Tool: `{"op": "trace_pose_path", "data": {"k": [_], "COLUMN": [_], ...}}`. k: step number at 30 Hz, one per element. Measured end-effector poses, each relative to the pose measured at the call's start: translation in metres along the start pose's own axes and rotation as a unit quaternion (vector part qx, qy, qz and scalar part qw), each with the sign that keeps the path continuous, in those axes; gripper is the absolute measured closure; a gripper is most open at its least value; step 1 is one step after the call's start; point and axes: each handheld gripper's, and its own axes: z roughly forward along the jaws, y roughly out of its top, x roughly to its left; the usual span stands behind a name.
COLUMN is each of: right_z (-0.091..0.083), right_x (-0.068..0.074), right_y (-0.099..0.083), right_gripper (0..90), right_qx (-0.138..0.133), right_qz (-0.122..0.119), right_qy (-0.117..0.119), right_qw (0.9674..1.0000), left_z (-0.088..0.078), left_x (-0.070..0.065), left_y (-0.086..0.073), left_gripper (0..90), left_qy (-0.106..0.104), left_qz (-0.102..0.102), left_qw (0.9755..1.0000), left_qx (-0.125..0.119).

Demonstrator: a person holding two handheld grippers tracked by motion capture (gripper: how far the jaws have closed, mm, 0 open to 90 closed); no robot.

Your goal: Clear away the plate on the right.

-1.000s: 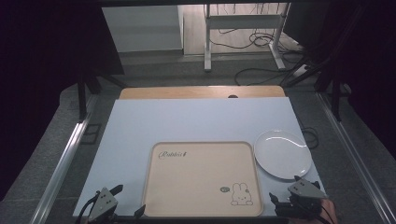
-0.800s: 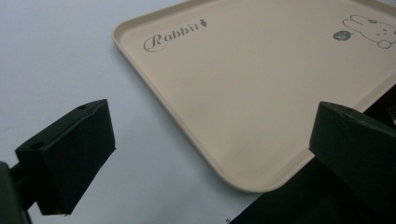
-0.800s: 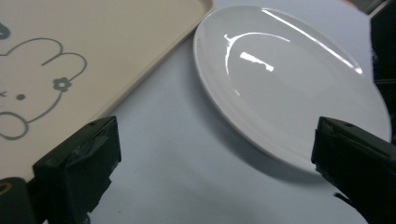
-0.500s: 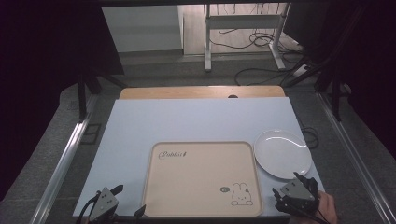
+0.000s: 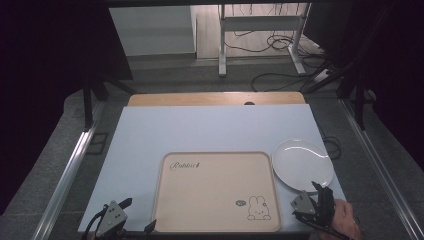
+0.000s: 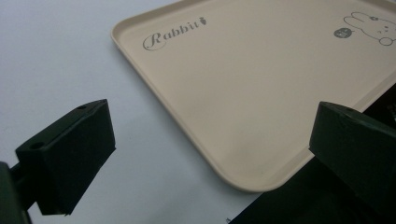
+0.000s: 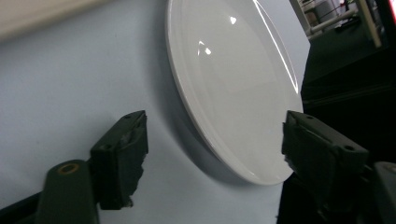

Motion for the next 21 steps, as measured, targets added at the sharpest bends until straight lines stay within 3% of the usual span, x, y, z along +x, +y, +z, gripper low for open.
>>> {"op": "trace_pose_path", "data": {"k": [7,8,10,16,18,21], "right_z": [0.006,0.006,0.008,0.012,0.015,0.019], "right_x": [0.008,0.008,0.011,0.016,0.018,0.02], "right_y": [0.003,0.003,0.004,0.005,0.006,0.007], "right_gripper": [32.2,32.2,35.8,42.8,47.4,51.0], "right_qx": [0.014,0.014,0.02,0.024,0.029,0.033], "right_qz": [-0.072,-0.072,-0.094,-0.122,-0.142,-0.155], "right_qy": [-0.026,-0.026,-0.037,-0.047,-0.057,-0.064], "right_qw": [0.997,0.997,0.9947,0.9911,0.9878,0.9853], "left_z": [0.0,0.0,0.001,0.002,0.002,0.002], "left_x": [0.0,0.0,0.0,0.0,0.0,0.0], "left_y": [0.0,0.0,0.0,0.0,0.0,0.0], "left_gripper": [0.0,0.0,0.0,0.0,0.0,0.0], "left_qy": [0.0,0.0,0.0,0.0,0.0,0.001], "left_qz": [0.001,0.001,0.001,0.001,0.002,0.003], "left_qw": [1.0,1.0,1.0,1.0,1.0,1.0], "left_qx": [0.002,0.002,0.003,0.005,0.006,0.007]}}
